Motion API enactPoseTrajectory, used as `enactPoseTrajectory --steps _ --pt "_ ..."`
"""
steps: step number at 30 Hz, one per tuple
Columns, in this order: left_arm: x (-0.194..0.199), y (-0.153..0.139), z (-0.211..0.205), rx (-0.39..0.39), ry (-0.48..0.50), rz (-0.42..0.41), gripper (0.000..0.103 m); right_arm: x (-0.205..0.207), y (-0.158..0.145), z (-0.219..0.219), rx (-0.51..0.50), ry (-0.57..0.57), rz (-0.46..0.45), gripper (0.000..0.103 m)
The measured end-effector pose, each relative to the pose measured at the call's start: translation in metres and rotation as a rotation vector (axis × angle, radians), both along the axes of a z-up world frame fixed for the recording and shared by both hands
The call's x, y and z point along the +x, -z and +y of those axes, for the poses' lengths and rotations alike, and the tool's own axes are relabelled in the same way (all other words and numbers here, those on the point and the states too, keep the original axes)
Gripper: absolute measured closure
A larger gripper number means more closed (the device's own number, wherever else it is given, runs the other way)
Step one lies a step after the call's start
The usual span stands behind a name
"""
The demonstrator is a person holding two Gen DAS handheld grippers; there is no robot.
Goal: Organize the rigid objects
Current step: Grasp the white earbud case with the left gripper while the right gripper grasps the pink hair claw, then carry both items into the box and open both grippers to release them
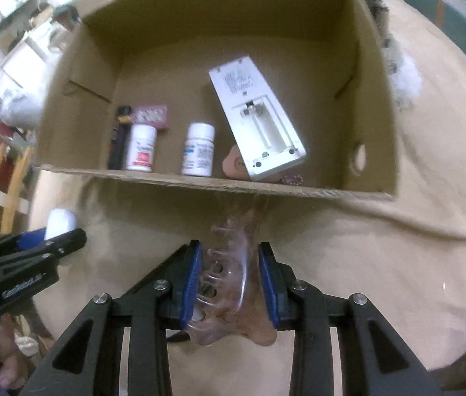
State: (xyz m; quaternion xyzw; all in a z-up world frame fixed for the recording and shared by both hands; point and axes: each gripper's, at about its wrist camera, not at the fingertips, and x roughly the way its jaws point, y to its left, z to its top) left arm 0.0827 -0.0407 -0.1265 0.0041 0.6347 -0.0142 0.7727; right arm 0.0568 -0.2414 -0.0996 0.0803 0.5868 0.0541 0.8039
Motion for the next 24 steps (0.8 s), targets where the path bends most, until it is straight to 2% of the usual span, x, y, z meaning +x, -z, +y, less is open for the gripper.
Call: enactPoseTrajectory --steps 4,9,18,24 --pt "-0.007 -0.018 0.007 -0.024 -0.044 -0.04 0.063 -0.019 -0.021 -0.008 0.03 0.021 -0.05 0.068" --pt "-0.012 -0.053 0.015 -0.053 -0.077 -0.105 0.063 -0.04 -0.057 -0.022 0.062 0.07 -0.156 0.069" --pt "-0.003 -0.108 0.015 -0.062 -0.045 -0.221 0.063 -0.031 -0.113 -0.041 0.107 0.093 -0.328 0.069" --pt "0.015 -0.122 0.008 -0.06 -0.021 -0.266 0.063 -0.009 -0.136 -0.05 0.124 0.096 -0.389 0.069"
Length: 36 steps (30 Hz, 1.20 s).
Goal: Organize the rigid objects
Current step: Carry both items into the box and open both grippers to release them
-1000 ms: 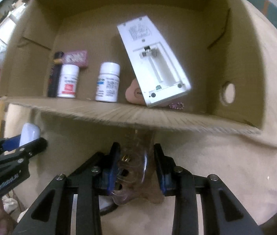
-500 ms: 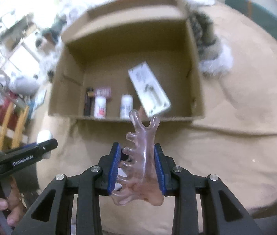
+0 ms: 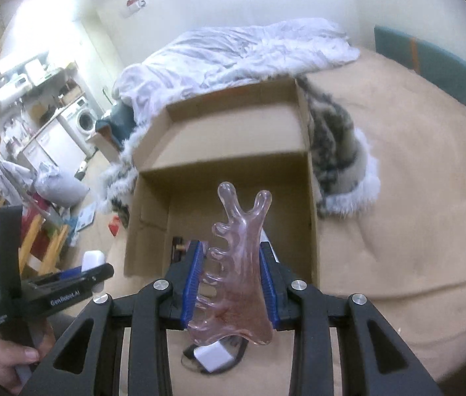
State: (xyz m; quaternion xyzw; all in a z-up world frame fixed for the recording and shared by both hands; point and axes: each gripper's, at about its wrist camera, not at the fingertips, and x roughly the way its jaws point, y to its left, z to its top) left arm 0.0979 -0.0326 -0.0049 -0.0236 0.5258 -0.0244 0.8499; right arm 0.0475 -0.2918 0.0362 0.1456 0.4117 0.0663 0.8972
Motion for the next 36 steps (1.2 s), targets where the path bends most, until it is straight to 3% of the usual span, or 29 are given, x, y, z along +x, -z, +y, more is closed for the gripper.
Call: enactPoseTrajectory --steps 8,17,24,30,36 --pt "0.025 0.004 -0.014 0.01 0.047 -0.012 0.063 0.032 0.005 -0.008 -0.005 0.002 -0.005 0.069" --pt "0.052 0.031 -0.033 0.011 0.121 0.031 0.063 0.061 0.044 -0.007 0.018 -0.009 0.054 0.068" --pt "0.064 0.061 -0.043 0.004 0.177 0.041 0.063 0.07 0.078 0.007 -0.005 -0.029 0.112 0.069" --pt "0.068 0.077 -0.037 -0.02 0.147 0.055 0.063 0.076 0.099 0.012 -0.032 -0.042 0.179 0.068" --pt "0.064 0.079 -0.048 0.028 0.189 0.015 0.063 0.083 0.117 0.011 -0.042 -0.028 0.263 0.068"
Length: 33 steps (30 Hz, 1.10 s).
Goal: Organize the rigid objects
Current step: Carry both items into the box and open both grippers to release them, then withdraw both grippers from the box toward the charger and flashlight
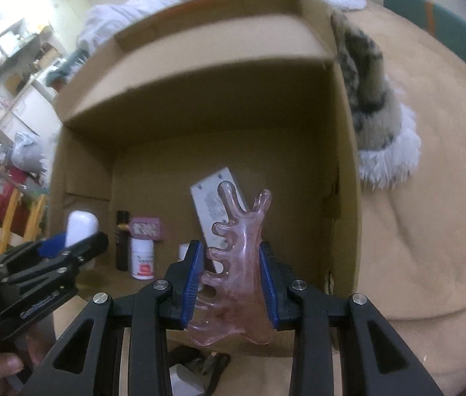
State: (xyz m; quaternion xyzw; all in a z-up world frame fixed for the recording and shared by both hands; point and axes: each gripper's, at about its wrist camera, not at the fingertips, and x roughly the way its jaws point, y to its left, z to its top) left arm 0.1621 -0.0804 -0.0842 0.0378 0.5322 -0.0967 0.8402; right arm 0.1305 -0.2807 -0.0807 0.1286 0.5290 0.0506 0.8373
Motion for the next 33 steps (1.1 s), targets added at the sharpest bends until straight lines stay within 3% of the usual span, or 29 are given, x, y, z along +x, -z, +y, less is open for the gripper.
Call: enactPoseTrajectory --steps 17,21,24,25,26,28,33 --pt "-0.006 0.004 -0.006 0.032 0.003 -0.015 0.062 0.008 0.011 -0.004 0.011 0.033 0.07 0.068" --pt "-0.01 0.0 -0.012 0.067 0.018 -0.039 0.047 0.011 0.013 -0.004 0.038 0.04 0.071 0.068" --pt "-0.012 -0.003 -0.014 0.068 0.027 -0.047 0.045 0.011 0.01 -0.006 0.049 0.039 0.059 0.068" --pt "-0.012 -0.004 -0.015 0.064 0.028 -0.043 0.04 0.011 0.009 -0.006 0.059 0.038 0.056 0.065" --pt "-0.012 -0.005 -0.015 0.061 0.026 -0.041 0.038 0.011 0.008 -0.006 0.074 0.039 0.052 0.051" --pt "-0.011 -0.006 -0.014 0.066 0.018 -0.045 0.037 0.01 0.004 -0.008 0.1 0.046 0.031 0.033" --pt "-0.013 -0.01 -0.015 0.094 -0.009 -0.053 0.037 0.011 -0.004 -0.009 0.126 0.05 0.0 0.029"
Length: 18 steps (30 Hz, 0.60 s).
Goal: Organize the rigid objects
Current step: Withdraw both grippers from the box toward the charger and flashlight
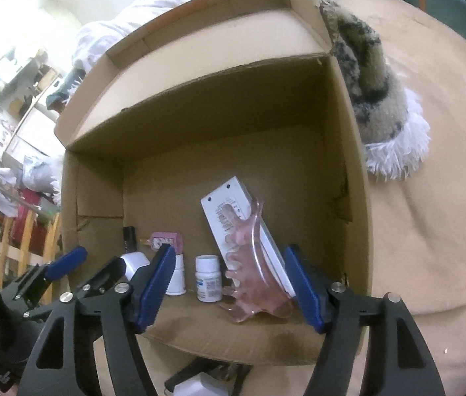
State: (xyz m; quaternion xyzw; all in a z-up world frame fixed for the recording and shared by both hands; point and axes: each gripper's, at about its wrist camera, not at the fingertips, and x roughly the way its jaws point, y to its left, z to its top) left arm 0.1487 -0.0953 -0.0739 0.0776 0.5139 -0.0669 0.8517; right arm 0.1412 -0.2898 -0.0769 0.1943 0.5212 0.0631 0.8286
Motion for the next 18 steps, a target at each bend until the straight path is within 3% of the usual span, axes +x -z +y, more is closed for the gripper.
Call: enactPoseTrajectory --steps 18 --pt "-0.015 -0.029 0.008 0.01 -0.023 -0.032 0.037 -0.016 -0.021 -0.01 0.032 0.041 -0.044 0.029"
